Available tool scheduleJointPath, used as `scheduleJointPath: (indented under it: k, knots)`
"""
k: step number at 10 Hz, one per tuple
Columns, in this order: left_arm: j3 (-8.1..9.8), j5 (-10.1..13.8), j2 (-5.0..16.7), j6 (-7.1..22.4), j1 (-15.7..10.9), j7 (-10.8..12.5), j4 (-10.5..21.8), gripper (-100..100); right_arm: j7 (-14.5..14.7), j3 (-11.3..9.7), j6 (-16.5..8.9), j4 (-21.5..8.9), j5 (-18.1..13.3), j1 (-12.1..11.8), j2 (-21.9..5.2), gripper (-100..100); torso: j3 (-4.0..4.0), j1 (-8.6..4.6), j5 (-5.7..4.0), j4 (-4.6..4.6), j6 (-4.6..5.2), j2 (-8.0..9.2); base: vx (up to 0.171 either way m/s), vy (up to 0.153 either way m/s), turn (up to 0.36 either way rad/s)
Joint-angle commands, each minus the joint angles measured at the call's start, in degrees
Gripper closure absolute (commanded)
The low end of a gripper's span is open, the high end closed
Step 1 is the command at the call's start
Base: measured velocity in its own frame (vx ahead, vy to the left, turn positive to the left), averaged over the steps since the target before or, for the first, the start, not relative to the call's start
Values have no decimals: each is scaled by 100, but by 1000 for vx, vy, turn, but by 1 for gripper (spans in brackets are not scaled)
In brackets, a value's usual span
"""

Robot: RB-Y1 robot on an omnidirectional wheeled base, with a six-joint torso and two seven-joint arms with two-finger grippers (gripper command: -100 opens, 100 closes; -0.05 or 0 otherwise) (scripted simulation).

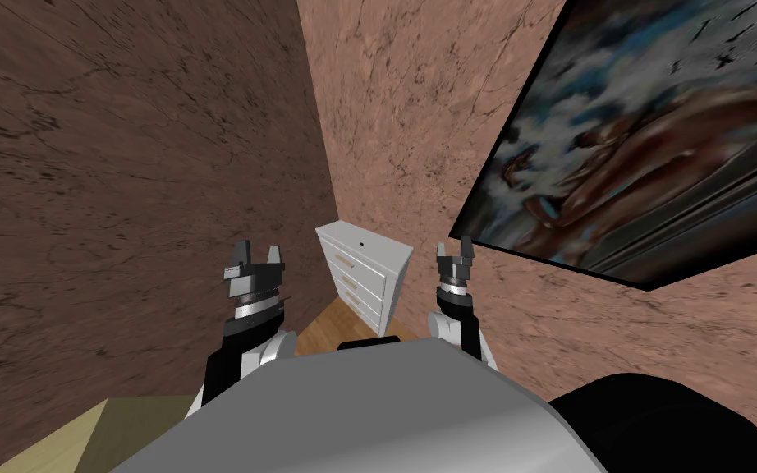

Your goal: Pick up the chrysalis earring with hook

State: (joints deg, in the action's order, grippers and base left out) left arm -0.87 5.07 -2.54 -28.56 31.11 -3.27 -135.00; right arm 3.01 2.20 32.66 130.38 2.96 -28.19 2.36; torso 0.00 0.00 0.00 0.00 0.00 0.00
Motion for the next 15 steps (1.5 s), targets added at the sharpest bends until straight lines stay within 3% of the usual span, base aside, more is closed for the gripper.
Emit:
scheduleJointPath:
  k: [1, 4, 5, 9, 10, 11, 12, 13, 15]
  knots:
    - [27, 39, 223, 88, 10, 86, 46, -100, 0, 0, 0, 0, 0, 0, 0, 0, 0, 0, 0, 0, 0, 0, -48, 17, 8]
    - [182, 206, 740, 464, 26, 409, 234, -100, 0, 0, 0, 0, 0, 1, 0, 0, 24, 11, 3, 9, 0, 42, -113, 20, -4]
    - [182, 206, 801, 464, 26, 409, 234, -100, 0, 0, 0, 0, 0, 1, 0, 0, 26, 11, 3, 10, 0, 44, -85, 8, -7]
    - [478, 488, 1473, 1017, 26, 903, 597, -100, 0, 0, 0, 0, 0, 1, 0, 0, 20, 4, 1, 8, 0, 33, -80, 0, -21]
    - [478, 488, 1487, 1123, 26, 903, 597, -100, 0, 0, 0, 0, 0, 1, 0, 0, 17, 5, 1, 7, 0, 29, -57, 6, -12]
    - [601, 604, 1731, 1317, 23, 1093, 765, -100, 0, 0, 0, 0, 0, 1, 0, 0, 14, 5, 1, 6, 0, 23, -72, 5, -39]
    - [601, 604, 1737, 1400, 23, 1093, 765, -100, 0, 0, 0, 0, 0, 1, 0, 0, 16, 7, 2, 6, 0, 27, -63, 5, -16]
    - [734, 729, 1995, 1581, 19, 1294, 959, -100, 0, 0, 0, 0, 0, 1, 0, 0, 15, 4, 1, 6, 1, 24, -73, -3, -52]
    - [734, 729, 1995, 1705, 19, 1294, 959, -100, 0, 0, 0, 0, 0, 1, 0, 0, 15, 3, 1, 6, 1, 24, -47, -1, -8]
